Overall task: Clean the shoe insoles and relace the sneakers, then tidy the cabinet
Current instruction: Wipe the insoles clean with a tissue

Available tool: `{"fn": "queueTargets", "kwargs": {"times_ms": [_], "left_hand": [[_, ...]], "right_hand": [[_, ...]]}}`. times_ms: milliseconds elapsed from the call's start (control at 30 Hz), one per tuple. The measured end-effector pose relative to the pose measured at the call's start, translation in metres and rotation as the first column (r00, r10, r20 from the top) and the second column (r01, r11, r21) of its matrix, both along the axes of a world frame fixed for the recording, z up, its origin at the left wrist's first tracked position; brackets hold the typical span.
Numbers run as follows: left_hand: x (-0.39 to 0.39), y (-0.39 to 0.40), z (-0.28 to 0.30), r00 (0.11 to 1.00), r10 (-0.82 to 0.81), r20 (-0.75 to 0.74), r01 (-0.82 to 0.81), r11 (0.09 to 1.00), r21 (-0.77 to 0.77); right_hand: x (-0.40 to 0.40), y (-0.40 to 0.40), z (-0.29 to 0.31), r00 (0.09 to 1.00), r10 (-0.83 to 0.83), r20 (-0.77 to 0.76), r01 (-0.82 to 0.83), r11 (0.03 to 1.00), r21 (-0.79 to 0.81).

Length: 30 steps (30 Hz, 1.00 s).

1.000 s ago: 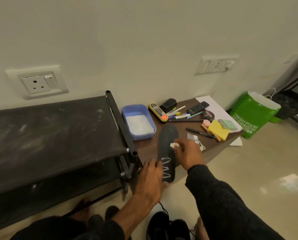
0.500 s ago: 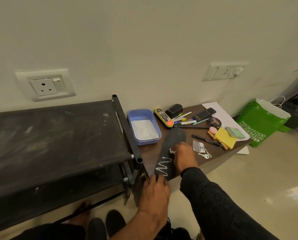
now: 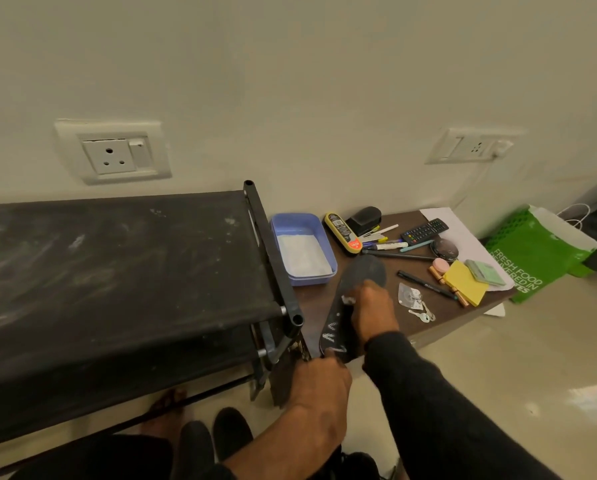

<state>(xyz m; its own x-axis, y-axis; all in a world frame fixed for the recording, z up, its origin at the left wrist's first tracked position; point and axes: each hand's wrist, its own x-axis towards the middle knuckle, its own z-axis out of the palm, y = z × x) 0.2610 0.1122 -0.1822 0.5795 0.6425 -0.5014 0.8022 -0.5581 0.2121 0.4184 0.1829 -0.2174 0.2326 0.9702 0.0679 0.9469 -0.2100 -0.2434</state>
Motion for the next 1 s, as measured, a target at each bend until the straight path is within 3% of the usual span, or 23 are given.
{"fn": "queueTargets", "kwargs": {"times_ms": [100, 233, 433, 567, 667, 767, 867, 1000], "left_hand": [[-0.006, 0.003, 0.004, 1.000, -0.004, 0.002, 0.004, 1.000, 0.004], [-0.009, 0.005, 0.006, 1.000, -0.005, 0.021, 0.006, 1.000, -0.011], [-0.018, -0.003, 0.004, 0.998, -0.019, 0.053, 0.016, 0.998, 0.057], [-0.018, -0.006, 0.001, 0.996, -0.084, -0.042, 0.089, 0.990, 0.108], [-0.014, 0.000, 0.007, 0.992, -0.106, -0.072, 0.110, 0.992, 0.055], [-0.013, -0.004, 0.002, 0.995, -0.085, -0.048, 0.086, 0.996, 0.016], [-0.014, -0.007, -0.006, 0.999, -0.014, 0.046, 0.007, 0.990, 0.142], [-0.009, 0.008, -0.003, 0.983, -0.151, -0.108, 0.147, 0.988, -0.048]], "right_hand": [[0.002, 0.010, -0.001, 0.999, -0.027, 0.034, 0.028, 0.999, -0.024], [-0.017, -0.040, -0.023, 0.993, 0.114, 0.018, -0.112, 0.992, -0.058], [-0.025, -0.077, -0.018, 0.965, 0.234, -0.115, -0.239, 0.971, -0.030], [-0.023, -0.064, -0.007, 0.976, 0.149, -0.161, -0.161, 0.985, -0.059], [-0.022, -0.057, -0.011, 0.988, 0.067, -0.137, -0.075, 0.996, -0.056], [-0.021, -0.038, -0.011, 0.994, 0.021, -0.106, -0.026, 0.999, -0.040], [-0.014, 0.002, 0.000, 0.991, -0.048, -0.122, 0.040, 0.997, -0.060], [-0.019, 0.009, 0.005, 0.989, -0.100, -0.107, 0.087, 0.989, -0.118]]}}
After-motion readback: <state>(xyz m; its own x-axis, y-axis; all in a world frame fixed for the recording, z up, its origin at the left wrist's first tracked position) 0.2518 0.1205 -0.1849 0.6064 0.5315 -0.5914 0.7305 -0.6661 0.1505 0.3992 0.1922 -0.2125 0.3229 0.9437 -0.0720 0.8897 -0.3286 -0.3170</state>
